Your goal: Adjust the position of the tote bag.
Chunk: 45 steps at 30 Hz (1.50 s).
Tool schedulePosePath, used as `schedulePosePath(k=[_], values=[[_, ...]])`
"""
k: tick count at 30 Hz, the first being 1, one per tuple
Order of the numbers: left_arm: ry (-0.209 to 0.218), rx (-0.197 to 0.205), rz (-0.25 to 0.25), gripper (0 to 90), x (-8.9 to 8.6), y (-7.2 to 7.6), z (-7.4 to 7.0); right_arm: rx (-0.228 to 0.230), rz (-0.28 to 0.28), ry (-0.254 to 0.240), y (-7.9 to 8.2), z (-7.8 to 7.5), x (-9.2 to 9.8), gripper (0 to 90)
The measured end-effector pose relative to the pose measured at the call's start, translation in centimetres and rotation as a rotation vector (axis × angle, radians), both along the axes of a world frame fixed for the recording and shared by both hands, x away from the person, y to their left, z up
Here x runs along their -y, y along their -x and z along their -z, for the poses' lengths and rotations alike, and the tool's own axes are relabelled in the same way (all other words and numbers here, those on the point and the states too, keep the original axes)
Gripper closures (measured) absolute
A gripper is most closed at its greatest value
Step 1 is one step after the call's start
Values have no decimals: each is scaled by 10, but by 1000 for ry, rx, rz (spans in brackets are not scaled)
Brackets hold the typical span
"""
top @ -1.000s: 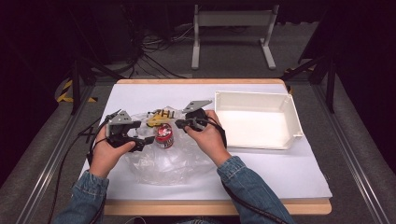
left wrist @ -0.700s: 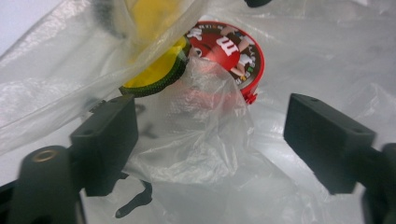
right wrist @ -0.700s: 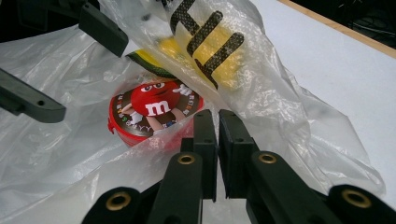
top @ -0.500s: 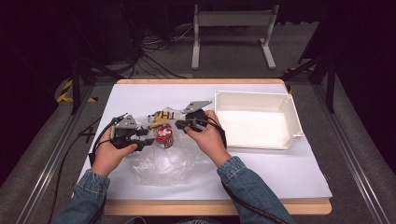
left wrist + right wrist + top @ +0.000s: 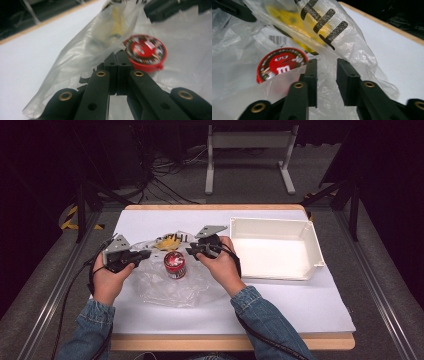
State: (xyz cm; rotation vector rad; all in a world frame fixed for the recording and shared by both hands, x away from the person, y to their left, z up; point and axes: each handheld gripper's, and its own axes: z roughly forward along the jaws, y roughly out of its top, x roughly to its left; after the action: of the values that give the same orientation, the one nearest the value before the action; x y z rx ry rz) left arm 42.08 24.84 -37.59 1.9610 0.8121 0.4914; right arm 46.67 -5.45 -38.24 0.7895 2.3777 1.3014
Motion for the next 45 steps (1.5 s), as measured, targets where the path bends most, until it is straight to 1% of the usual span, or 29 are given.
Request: schedulePosePath(k=[1,2,3,6,8,9,10,12,14,15,16,19,20,21,24,25,26,27,30,31,32,34,35,39,40,42,44,45], values=[[17,3,-12,894,-2,0,0,8,2,-5,-1,-1,0,669],[21,13,-25,893,-4,-1,0,14,8,-11,-2,-1,-1,651],[25,16,-37,892,-6,-2,1,22,17,-13,-3,-1,-1,624],[38,-3,-58,880,-11,-7,7,44,57,-6,-7,1,-2,534],[33,-14,-63,866,-13,-11,11,41,90,1,-10,4,-2,462],[33,-22,-66,861,-13,-13,13,44,109,13,-12,6,-2,429],[34,-29,-65,856,-13,-14,16,49,125,26,-14,8,-2,417],[24,-45,-59,849,-13,-18,21,42,142,47,-17,12,-2,418],[14,-70,-53,842,-12,-23,27,38,155,68,-18,15,-2,417],[11,-89,-52,837,-11,-24,30,33,164,86,-20,17,-2,416],[8,-97,-45,837,-11,-26,32,26,172,99,-20,19,-2,416],[9,-145,-40,835,-10,-29,41,17,185,142,-22,23,-3,421],[2,-148,-38,835,-10,-30,43,14,190,154,-22,24,-4,420],[-3,-165,-33,834,-10,-32,46,13,191,166,-22,25,-4,420],[-12,-191,-31,833,-11,-34,52,-13,194,203,-22,29,-6,420],[-5,-203,-32,833,-11,-34,54,-18,195,209,-22,30,-7,420],[-8,-210,-32,833,-11,-35,55,-27,197,215,-22,31,-7,418],[-8,-210,-32,832,-11,-35,55,-27,197,215,-22,31,-7,418],[-16,-232,-30,832,-13,-35,59,-55,203,244,-23,36,-7,408],[-16,-232,-30,830,-13,-35,59,-59,202,241,-23,36,-7,400],[-17,-252,-35,829,-14,-35,60,-58,204,245,-23,37,-7,392],[-27,-255,-44,830,-16,-34,61,-57,207,257,-22,40,-7,385],[-26,-263,-46,826,-17,-34,61,-61,211,258,-22,41,-7,385],[-20,-265,-46,803,-19,-33,61,-76,218,265,-22,43,-7,382],[-15,-263,-41,788,-20,-33,61,-76,222,265,-21,44,-7,379],[10,-259,-27,739,-21,-31,58,-68,224,267,-21,43,-6,375],[33,-235,-15,683,-22,-28,52,-58,227,253,-19,41,-5,369],[41,-222,-12,673,-22,-28,50,-47,229,241,-19,40,-4,365]])
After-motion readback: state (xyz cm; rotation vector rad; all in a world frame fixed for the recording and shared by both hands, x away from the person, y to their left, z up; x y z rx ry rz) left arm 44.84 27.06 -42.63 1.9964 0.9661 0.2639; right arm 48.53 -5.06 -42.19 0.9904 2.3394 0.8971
